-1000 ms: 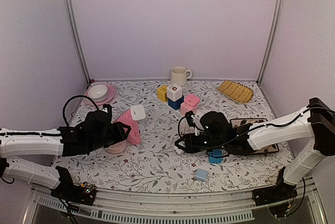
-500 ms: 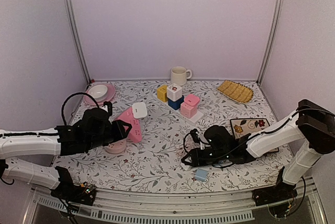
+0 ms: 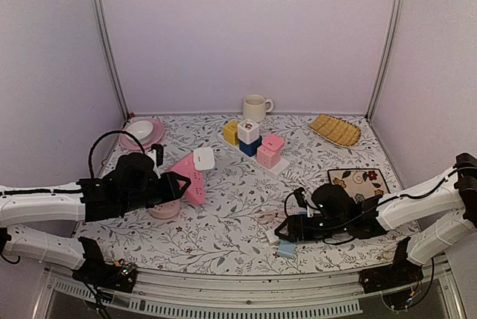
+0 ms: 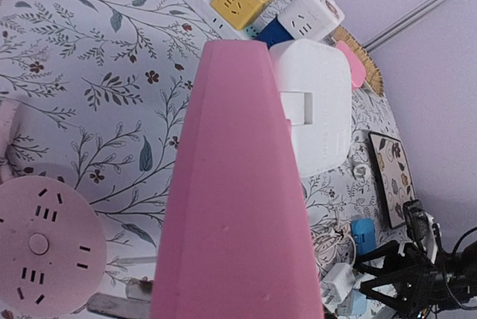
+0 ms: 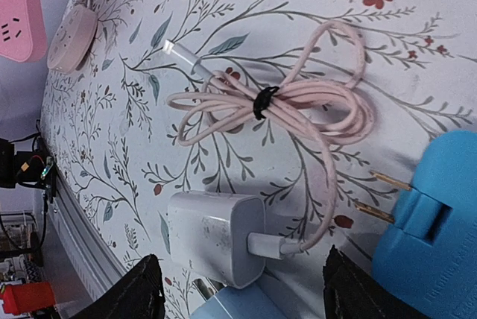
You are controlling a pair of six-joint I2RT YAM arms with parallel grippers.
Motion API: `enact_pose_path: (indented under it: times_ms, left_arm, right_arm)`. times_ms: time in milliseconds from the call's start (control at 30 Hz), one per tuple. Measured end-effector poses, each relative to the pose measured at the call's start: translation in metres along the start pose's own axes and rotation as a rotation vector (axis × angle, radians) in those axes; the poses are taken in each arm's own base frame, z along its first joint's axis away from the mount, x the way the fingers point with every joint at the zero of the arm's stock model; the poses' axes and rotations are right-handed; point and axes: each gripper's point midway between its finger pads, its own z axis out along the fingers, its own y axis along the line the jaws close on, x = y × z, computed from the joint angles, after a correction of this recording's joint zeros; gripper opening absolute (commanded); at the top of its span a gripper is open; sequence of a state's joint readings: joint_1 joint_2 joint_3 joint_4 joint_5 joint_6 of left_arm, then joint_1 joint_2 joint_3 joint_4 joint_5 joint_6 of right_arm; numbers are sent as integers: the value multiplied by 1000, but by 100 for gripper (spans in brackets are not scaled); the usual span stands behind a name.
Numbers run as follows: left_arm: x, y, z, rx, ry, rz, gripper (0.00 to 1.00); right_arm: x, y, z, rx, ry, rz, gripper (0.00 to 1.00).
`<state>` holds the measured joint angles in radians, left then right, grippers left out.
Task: Pull the plug off the socket
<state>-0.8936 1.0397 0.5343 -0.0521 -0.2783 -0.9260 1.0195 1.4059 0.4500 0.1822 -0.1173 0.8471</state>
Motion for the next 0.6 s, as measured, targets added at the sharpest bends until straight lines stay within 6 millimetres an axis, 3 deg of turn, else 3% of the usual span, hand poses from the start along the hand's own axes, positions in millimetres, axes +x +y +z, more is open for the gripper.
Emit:
enact_pose_path:
  times_ms: [267,367,600]
  left_arm:
    - [9,-23,2,124,49,41,0]
    - [15,-31,2,178,70,59,0]
    - [32,-54,3,302,124,121,0]
  right_arm:
    - [-28,7,-27,33,-125,-17,80]
    - [-47,25,-31,7,-178,-35,80]
    - [-101,89,-40,-143,-323,-79,77]
